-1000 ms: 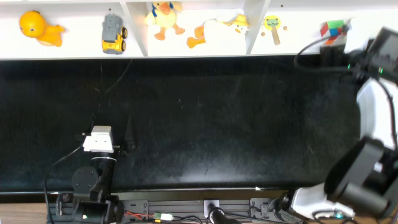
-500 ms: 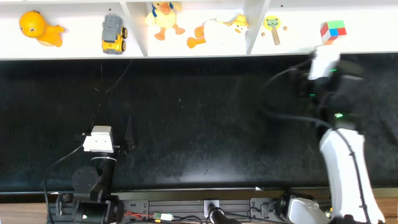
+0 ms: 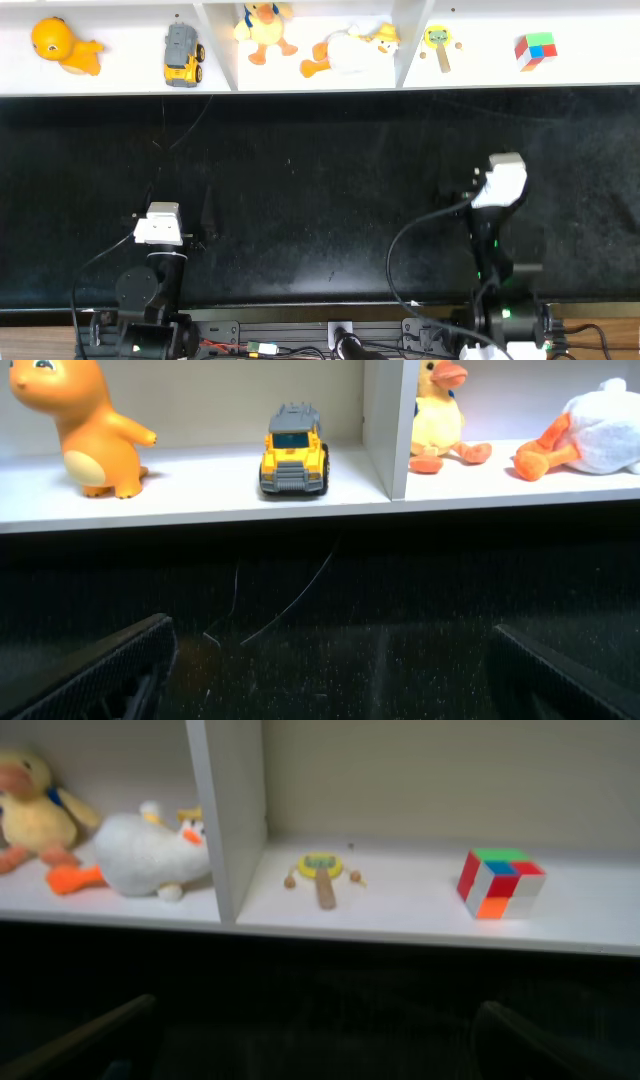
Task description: Store Toys
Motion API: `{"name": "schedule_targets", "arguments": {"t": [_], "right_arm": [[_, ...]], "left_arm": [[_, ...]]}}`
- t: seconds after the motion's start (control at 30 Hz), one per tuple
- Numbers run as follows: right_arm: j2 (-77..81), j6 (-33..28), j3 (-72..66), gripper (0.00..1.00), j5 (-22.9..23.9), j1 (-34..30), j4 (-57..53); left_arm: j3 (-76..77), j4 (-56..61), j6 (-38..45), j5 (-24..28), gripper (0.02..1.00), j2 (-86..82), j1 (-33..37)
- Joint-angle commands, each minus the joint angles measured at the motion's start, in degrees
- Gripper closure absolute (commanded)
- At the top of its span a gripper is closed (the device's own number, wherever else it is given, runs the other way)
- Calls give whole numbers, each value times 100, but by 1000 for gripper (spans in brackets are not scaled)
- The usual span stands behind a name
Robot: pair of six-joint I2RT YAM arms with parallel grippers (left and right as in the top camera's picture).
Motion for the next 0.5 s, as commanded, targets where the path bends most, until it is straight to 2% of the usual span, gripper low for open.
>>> {"name": "schedule_targets", "arguments": {"t": [0.03, 0.3, 0.47, 0.5], "right_arm": [[-654, 146, -625, 5, 59, 26, 144], [-1449, 146, -1611, 5, 52, 26, 796], [-2205, 208, -1598, 7, -328, 46, -273], [-2343, 212, -1598, 5, -269, 55, -260]], "left_arm": [[-13, 0, 24, -50, 20, -59, 26], [-15, 2, 24, -50, 20, -59, 26], [-15, 2, 24, -50, 20, -59, 26], [-15, 2, 24, -50, 20, -59, 26]]}}
